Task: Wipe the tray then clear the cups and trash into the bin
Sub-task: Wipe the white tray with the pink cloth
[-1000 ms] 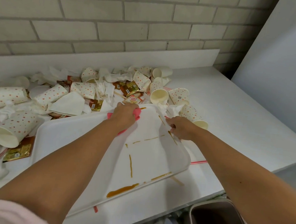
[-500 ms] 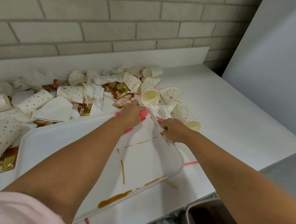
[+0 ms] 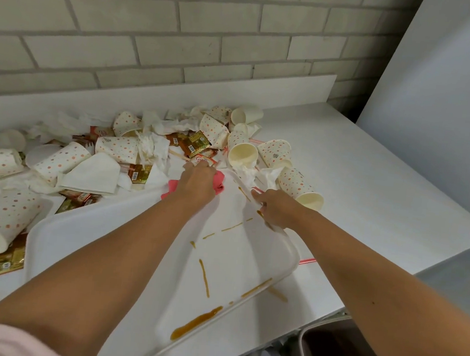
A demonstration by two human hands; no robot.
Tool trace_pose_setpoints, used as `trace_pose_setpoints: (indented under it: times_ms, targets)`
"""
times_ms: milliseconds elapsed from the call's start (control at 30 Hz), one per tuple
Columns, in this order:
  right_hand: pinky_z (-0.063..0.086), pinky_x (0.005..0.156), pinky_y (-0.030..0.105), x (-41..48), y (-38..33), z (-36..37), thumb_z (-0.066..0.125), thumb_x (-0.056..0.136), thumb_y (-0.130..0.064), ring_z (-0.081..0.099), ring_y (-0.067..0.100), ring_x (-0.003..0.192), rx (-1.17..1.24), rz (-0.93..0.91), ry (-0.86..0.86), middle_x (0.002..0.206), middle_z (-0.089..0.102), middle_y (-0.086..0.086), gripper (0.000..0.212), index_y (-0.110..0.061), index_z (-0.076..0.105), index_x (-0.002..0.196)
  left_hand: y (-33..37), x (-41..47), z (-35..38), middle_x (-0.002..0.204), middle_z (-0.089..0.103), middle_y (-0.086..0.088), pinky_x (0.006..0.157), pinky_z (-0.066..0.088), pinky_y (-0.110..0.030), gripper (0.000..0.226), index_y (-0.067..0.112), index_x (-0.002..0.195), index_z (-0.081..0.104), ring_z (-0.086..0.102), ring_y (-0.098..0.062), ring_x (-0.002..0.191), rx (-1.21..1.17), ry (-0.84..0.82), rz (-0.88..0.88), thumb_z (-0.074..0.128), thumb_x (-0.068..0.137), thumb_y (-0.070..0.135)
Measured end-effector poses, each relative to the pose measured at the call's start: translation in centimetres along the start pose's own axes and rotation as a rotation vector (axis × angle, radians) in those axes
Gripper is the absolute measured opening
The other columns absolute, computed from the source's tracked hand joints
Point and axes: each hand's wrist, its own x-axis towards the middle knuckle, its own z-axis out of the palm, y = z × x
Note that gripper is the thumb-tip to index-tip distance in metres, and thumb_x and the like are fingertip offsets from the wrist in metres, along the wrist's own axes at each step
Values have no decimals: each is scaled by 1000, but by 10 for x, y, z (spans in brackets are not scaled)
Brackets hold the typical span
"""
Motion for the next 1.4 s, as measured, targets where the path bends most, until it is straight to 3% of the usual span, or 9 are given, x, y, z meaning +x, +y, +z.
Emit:
trace_pose_setpoints:
  times_ms: [267, 433, 533, 633, 900, 1067, 1167, 1300, 1400]
  targets:
    - [34, 76, 25, -3, 0, -2, 35, 99, -8, 48, 28, 110, 19, -7, -13, 133, 46, 13, 51, -17, 25, 148, 16, 17, 8, 134, 50, -11, 106, 35, -40, 41, 15, 131, 52, 42, -30, 126, -201, -83, 68, 53, 91, 14]
    - [38, 82, 27, -3, -1, -1, 35, 99, -9, 44, 24, 102, 31, 5, -4, 136, 44, 12, 52, -18, 24, 149, -4, 4, -1, 133, 53, 0, 94, 36, -25, 46, 23, 130, 55, 47, -19, 120, -312, -274, 247, 55, 88, 3]
    - [34, 78, 24, -2, 0, 0, 36, 99, -9, 47, 28, 117, 32, 12, -7, 136, 44, 11, 52, -20, 23, 149, -16, 3, -4, 132, 55, -5, 96, 38, -31, 45, 22, 130, 55, 46, -23, 121, -236, -164, 191, 52, 89, 3]
    - [35, 75, 24, -4, -1, -3, 35, 99, -9, 49, 28, 105, 47, 18, -16, 133, 45, 12, 52, -18, 24, 149, -8, 5, 6, 128, 56, -7, 89, 35, -28, 41, 20, 125, 58, 43, -26, 121, -260, 5, 33, 47, 90, 2]
    - [37, 49, 20, -4, -1, -2, 36, 97, -5, 40, 20, 86, 82, 12, 3, 101, 37, 3, 51, -17, 32, 146, 11, 2, 22, 120, 57, -3, 95, 37, -31, 43, 31, 113, 62, 43, -27, 119, -335, -117, 208, 44, 83, 6]
    - [41, 77, 28, -7, -2, -2, 35, 99, -9, 48, 26, 96, 56, 16, -8, 126, 49, 15, 50, -17, 29, 147, -6, -10, 13, 126, 56, 5, 97, 31, -31, 50, 28, 127, 56, 36, -16, 107, -267, -218, 383, 44, 89, -2]
    - [41, 88, 31, -7, -1, -2, 34, 100, -10, 47, 30, 118, 57, 19, -20, 139, 43, 13, 53, -19, 22, 150, -28, -5, 12, 118, 61, 5, 98, 34, -37, 48, 33, 116, 62, 42, -20, 110, -260, -162, 294, 45, 85, 0]
    - [40, 80, 30, -7, -4, -3, 33, 100, -9, 50, 29, 112, 45, 33, -27, 137, 44, 13, 51, -16, 22, 150, -13, -5, 18, 90, 64, 7, 89, 42, -50, 34, 35, 78, 60, 53, -23, 95, -265, -112, 162, 35, 67, 15]
    - [41, 76, 24, -6, -4, -1, 34, 100, -9, 52, 31, 112, 23, 51, -19, 124, 51, 12, 49, -13, 26, 148, 11, -13, 24, 89, 57, 8, 90, 45, -38, 31, 33, 78, 60, 54, -14, 84, -386, -93, 145, 34, 69, 20]
